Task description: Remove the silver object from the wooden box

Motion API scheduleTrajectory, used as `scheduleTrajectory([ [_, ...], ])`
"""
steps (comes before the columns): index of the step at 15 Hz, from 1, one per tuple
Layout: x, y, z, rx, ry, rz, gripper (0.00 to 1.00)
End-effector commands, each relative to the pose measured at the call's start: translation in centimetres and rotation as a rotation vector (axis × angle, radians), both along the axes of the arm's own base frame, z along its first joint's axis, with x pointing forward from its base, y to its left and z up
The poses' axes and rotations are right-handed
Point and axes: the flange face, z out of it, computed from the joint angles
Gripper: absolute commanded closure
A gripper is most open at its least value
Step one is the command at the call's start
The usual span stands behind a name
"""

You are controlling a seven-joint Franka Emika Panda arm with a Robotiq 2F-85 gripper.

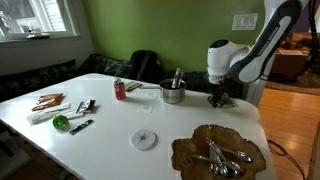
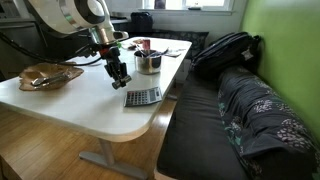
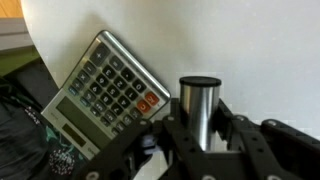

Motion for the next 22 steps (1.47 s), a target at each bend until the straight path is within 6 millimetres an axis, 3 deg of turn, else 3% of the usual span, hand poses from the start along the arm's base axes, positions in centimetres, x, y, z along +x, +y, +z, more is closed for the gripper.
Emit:
scheduleTrajectory([
  [1,0.3,-0.5,-1.0,-0.011,0.095,-0.028,0.89],
  [7,1.7,-1.1,-0.7,-0.015,0.112,-0.048,0.89],
  [8,1.9,-1.1,-0.9,-0.018,0.112,-0.049,0.58],
  [9,2.1,-1.2,-1.0,-0.016,0.110,-0.050,0.64],
  [10,2.3,-1.1,-1.1,-0.017,0.110,-0.052,0.84],
  [11,2.4,-1.1,-1.3,-0.018,0.109,-0.052,0.84],
  [12,2.5,-1.1,-1.4,-0.019,0.112,-0.050,0.91],
  [13,2.7,-1.1,-1.0,-0.026,0.112,-0.052,0.52],
  [20,2.5,0.2,0.9,-0.023,0.072,-0.011,0.02],
  [22,2.2,1.4,2.0,-0.017,0.036,0.037,0.00],
])
